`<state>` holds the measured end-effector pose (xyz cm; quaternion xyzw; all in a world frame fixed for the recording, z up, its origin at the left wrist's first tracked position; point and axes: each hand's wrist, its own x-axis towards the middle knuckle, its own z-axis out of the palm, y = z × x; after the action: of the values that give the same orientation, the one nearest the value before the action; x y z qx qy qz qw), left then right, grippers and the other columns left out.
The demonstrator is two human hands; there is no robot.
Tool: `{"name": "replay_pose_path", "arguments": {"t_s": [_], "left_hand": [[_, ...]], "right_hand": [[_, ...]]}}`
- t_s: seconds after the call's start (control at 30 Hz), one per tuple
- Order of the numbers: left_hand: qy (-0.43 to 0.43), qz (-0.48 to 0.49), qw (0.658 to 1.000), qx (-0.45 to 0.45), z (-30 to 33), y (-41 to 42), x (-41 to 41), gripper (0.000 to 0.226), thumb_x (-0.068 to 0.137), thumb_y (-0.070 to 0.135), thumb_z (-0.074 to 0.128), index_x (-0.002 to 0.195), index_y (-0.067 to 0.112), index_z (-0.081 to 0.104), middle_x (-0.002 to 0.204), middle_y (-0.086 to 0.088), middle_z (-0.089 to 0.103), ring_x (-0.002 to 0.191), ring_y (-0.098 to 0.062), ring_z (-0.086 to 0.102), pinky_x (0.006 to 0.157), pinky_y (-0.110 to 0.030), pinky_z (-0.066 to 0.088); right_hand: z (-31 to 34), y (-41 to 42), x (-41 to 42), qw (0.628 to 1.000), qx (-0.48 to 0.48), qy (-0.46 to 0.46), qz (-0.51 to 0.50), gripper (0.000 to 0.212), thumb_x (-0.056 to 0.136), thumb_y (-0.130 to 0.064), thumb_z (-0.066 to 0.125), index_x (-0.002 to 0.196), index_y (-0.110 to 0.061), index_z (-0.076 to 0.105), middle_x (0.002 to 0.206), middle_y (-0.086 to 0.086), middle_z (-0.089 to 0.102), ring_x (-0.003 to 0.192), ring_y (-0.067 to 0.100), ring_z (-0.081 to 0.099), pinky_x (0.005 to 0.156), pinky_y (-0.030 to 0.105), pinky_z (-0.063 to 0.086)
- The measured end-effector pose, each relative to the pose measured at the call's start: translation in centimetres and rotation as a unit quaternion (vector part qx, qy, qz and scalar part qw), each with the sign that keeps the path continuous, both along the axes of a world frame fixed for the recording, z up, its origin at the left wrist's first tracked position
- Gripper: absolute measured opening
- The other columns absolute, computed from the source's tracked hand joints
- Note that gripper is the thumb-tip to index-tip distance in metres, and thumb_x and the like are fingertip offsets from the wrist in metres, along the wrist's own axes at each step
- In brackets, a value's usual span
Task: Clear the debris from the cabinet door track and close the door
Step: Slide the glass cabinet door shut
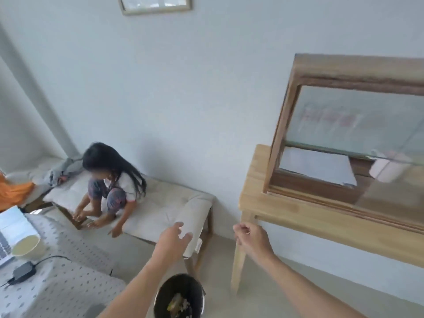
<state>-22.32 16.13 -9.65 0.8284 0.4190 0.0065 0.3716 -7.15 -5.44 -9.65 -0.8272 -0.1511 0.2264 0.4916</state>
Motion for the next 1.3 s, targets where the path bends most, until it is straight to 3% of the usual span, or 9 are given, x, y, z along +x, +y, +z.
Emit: {"name": "replay_pose_path", "arguments": {"t_s": [0.23, 0.37, 0.53, 0.7, 0.8, 0.87, 1.0, 1.13, 1.3], "left_hand": [[-0.068, -0.138, 0.987, 0.055, 10.6, -5.6, 9.5, 0.062, 0.102, 0.041, 0.07, 0.157, 0.02, 0.051, 0.148, -0.01, 0.064, 0.135, -0.027, 0.061, 0.109, -0.036, 0.047], [-0.11, -0.191, 0.972, 0.079, 14.7, -9.2, 15.1, 0.066, 0.101, 0.047, 0.069, 0.159, 0.022, 0.049, 0.148, -0.008, 0.065, 0.135, -0.028, 0.061, 0.11, -0.039, 0.049], [-0.186, -0.212, 0.958, 0.06, 17.4, -13.3, 20.3, 0.079, 0.101, 0.04, 0.07, 0.166, 0.018, 0.03, 0.158, -0.012, 0.052, 0.144, -0.034, 0.052, 0.107, -0.041, 0.046], [-0.237, -0.189, 0.953, 0.02, 18.0, -15.4, 22.9, 0.083, 0.101, 0.031, 0.071, 0.163, 0.015, 0.018, 0.16, -0.013, 0.046, 0.141, -0.039, 0.051, 0.103, -0.042, 0.044], [-0.242, -0.183, 0.953, 0.0, 17.8, -15.6, 23.5, 0.089, 0.102, 0.029, 0.07, 0.166, 0.016, 0.01, 0.167, -0.014, 0.039, 0.149, -0.039, 0.044, 0.116, -0.05, 0.042], [-0.246, -0.184, 0.952, -0.002, 17.6, -15.6, 23.7, 0.087, 0.103, 0.027, 0.07, 0.164, 0.018, 0.01, 0.167, -0.015, 0.039, 0.149, -0.04, 0.044, 0.116, -0.05, 0.042], [-0.254, -0.187, 0.949, 0.017, 16.9, -15.6, 23.8, 0.084, 0.103, 0.027, 0.068, 0.163, 0.022, 0.009, 0.164, -0.013, 0.039, 0.146, -0.038, 0.045, 0.107, -0.042, 0.041], [-0.263, -0.186, 0.946, 0.02, 16.5, -15.7, 23.8, 0.076, 0.1, 0.026, 0.067, 0.156, 0.026, 0.015, 0.152, -0.01, 0.045, 0.134, -0.038, 0.051, 0.099, -0.042, 0.041], [-0.281, -0.179, 0.943, 0.025, 16.2, -16.0, 23.9, 0.075, 0.098, 0.021, 0.069, 0.154, 0.022, 0.02, 0.15, -0.011, 0.048, 0.133, -0.038, 0.052, 0.107, -0.053, 0.048]], "right_hand": [[10.5, -8.5, 5.2, 0.989, 0.041, -0.089, -0.108, 0.017, 0.094, -0.024, 0.067, 0.079, -0.024, 0.076, 0.072, -0.005, 0.075, 0.069, 0.016, 0.069, 0.064, 0.025, 0.052], [13.7, -14.7, 8.8, 0.976, 0.034, -0.148, -0.158, 0.034, 0.1, -0.032, 0.064, 0.075, -0.01, 0.07, 0.073, 0.006, 0.076, 0.077, 0.03, 0.072, 0.079, 0.044, 0.056], [16.3, -21.6, 12.3, 0.946, 0.018, -0.225, -0.232, 0.044, 0.107, -0.038, 0.053, 0.078, -0.006, 0.062, 0.075, 0.011, 0.073, 0.077, 0.035, 0.071, 0.076, 0.045, 0.056], [17.5, -26.0, 14.2, 0.881, -0.031, -0.375, -0.288, 0.013, 0.104, -0.01, 0.056, 0.109, -0.005, 0.067, 0.11, 0.017, 0.067, 0.101, 0.038, 0.063, 0.083, 0.045, 0.051], [17.9, -27.9, 15.5, 0.84, -0.111, -0.444, -0.293, 0.042, 0.097, -0.011, 0.067, 0.138, -0.015, 0.057, 0.145, 0.017, 0.049, 0.131, 0.041, 0.051, 0.096, 0.053, 0.054], [17.8, -29.2, 16.7, 0.829, -0.193, -0.451, -0.271, 0.069, 0.098, -0.023, 0.069, 0.159, -0.016, 0.038, 0.169, 0.02, 0.021, 0.152, 0.046, 0.028, 0.113, 0.061, 0.042], [17.6, -29.8, 18.3, 0.845, -0.28, -0.401, -0.217, 0.108, 0.097, -0.043, 0.069, 0.169, -0.015, -0.007, 0.172, 0.02, -0.028, 0.16, 0.05, -0.011, 0.126, 0.064, 0.012], [17.2, -28.2, 18.3, 0.845, -0.271, -0.401, -0.226, 0.118, 0.095, -0.046, 0.071, 0.166, -0.013, -0.016, 0.17, 0.023, -0.031, 0.159, 0.05, -0.016, 0.128, 0.064, 0.009], [17.0, -25.6, 17.4, 0.86, -0.24, -0.399, -0.21, 0.121, 0.094, -0.04, 0.073, 0.165, -0.016, -0.022, 0.17, 0.019, -0.035, 0.158, 0.047, -0.022, 0.129, 0.064, 0.005]]}}
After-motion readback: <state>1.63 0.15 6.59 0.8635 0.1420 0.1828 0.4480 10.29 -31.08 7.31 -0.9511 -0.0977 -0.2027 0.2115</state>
